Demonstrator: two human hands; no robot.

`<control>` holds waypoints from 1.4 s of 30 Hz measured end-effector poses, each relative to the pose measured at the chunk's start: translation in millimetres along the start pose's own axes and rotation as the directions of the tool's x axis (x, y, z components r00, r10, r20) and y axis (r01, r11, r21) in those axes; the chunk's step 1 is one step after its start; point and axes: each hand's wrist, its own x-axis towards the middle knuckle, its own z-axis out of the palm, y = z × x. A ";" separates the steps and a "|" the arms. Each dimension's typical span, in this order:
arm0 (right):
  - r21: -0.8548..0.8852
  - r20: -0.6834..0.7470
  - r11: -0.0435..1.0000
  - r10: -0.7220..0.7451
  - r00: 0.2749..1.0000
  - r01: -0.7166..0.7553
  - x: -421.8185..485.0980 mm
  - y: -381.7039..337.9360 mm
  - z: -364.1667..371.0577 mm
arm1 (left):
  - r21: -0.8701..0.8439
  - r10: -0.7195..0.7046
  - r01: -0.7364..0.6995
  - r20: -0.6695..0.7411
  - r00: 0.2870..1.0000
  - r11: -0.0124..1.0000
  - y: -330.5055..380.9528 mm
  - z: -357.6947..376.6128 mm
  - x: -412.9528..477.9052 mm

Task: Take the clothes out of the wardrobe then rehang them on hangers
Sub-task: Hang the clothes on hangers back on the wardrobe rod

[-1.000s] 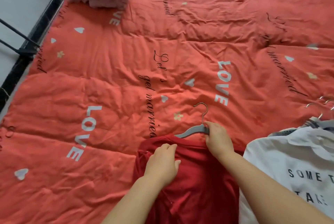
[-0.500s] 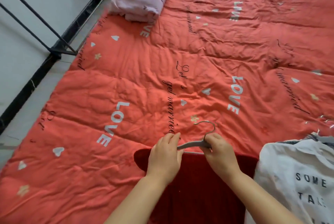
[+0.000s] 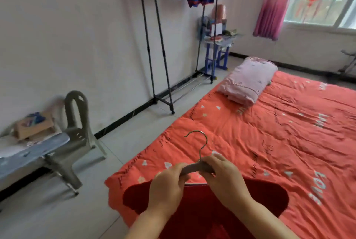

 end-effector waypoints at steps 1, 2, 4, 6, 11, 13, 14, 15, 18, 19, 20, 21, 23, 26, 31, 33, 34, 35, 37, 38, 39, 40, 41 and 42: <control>-0.001 0.025 0.999 -0.044 0.999 0.044 4.8 -32.5 6.9 | 0.011 -0.018 0.019 -0.061 0.998 1.000 -11.7 -31.9 -8.4; 0.001 0.048 0.996 -0.085 0.995 0.085 9.1 -64.8 14.9 | 0.022 -0.035 0.038 -0.116 0.993 0.999 -24.4 -62.7 -17.0; 0.014 0.069 0.985 -0.170 0.983 0.169 15.6 -129.1 32.7 | 0.054 -0.071 0.083 -0.206 0.976 0.995 -49.6 -124.5 -37.3; 0.028 0.084 0.967 -0.255 0.963 0.254 18.5 -192.1 53.8 | 0.072 -0.084 0.109 -0.295 0.952 0.991 -77.0 -183.8 -61.9; 0.130 0.144 0.888 -0.457 0.878 0.441 14.5 -341.0 118.7 | 0.183 -0.057 0.179 -0.527 0.848 0.967 -148.5 -327.4 -140.0; 0.192 0.156 0.841 -0.534 0.831 0.505 9.8 -395.7 147.8 | 0.232 -0.024 0.214 -0.623 0.782 0.949 -180.3 -373.6 -173.9; 0.219 0.165 0.815 -0.572 0.803 0.536 7.1 -422.5 162.2 | 0.262 -0.009 0.246 -0.667 0.745 0.933 -195.9 -395.3 -189.9; 0.242 0.173 0.785 -0.613 0.771 0.570 4.0 -448.7 176.7 | 0.297 0.011 0.282 -0.706 0.708 0.912 -210.8 -415.9 -206.1; 0.290 0.181 0.684 -0.726 0.663 0.670 -6.0 -522.9 219.3 | 0.399 0.061 0.405 -0.771 0.634 0.823 -250.1 -472.5 -250.8; 0.308 0.181 0.649 -0.758 0.627 0.695 -8.9 -544.7 233.4 | 0.416 0.059 0.453 -0.784 0.618 0.789 -261.5 -489.0 -264.5; 0.328 0.179 0.615 -0.786 0.592 0.717 -11.3 -565.4 247.8 | 0.427 0.057 0.496 -0.798 0.600 0.756 -272.8 -504.5 -277.7; 0.348 0.171 0.580 -0.812 0.558 0.737 -12.9 -585.2 262.5 | 0.432 0.057 0.531 -0.811 0.582 0.729 -283.8 -519.0 -290.2; 0.389 0.170 0.511 -0.858 0.485 0.767 -14.4 -623.7 292.7 | 0.431 0.055 0.581 -0.832 0.552 0.691 -304.4 -546.9 -314.7; 0.472 0.159 0.397 -0.917 0.367 0.787 -13.6 -680.3 338.7 | 0.397 0.033 0.676 -0.875 0.483 0.621 -333.4 -587.1 -348.0; 0.611 0.079 0.176 -0.984 0.162 0.772 -22.9 -775.7 400.4 | 0.269 -0.046 0.826 -0.941 0.335 0.494 -355.6 -644.5 -396.7; 0.616 -0.009 0.044 -0.998 0.063 0.786 -28.3 -814.8 422.0 | 0.209 -0.050 0.872 -0.965 0.256 0.443 -361.8 -664.0 -414.9; 0.611 -0.054 -0.022 -0.998 0.014 0.791 -32.0 -833.9 430.6 | 0.182 -0.040 0.890 -0.975 0.219 0.418 -365.1 -672.7 -424.4; 0.602 -0.094 -0.079 -0.995 -0.028 0.794 -36.4 -852.4 439.4 | 0.162 -0.030 0.909 -0.982 0.187 0.385 -368.3 -681.0 -434.6; 0.588 -0.149 -0.166 -0.984 -0.096 0.792 -48.4 -886.5 453.9 | 0.118 -0.028 0.938 -0.991 0.134 0.326 -373.5 -697.2 -455.0; 0.583 -0.175 -0.206 -0.976 -0.126 0.786 -55.5 -902.1 460.8 | 0.093 -0.033 0.949 -0.994 0.108 0.302 -376.0 -705.4 -466.1; 0.573 -0.208 -0.248 -0.966 -0.155 0.781 -63.2 -917.2 468.4 | 0.071 -0.037 0.958 -0.996 0.085 0.277 -378.6 -714.1 -476.9; 0.561 -0.244 -0.288 -0.953 -0.178 0.776 -71.2 -932.7 476.2 | 0.057 -0.037 0.967 -0.997 0.069 0.250 -381.3 -723.1 -487.7; 0.553 -0.281 -0.324 -0.940 -0.195 0.767 -79.5 -949.2 484.2 | 0.049 -0.034 0.973 -0.998 0.058 0.225 -384.0 -733.0 -498.2; 0.547 -0.312 -0.358 -0.926 -0.213 0.757 -88.3 -966.2 491.4 | 0.046 -0.023 0.978 -0.998 0.051 0.202 -386.9 -743.3 -508.8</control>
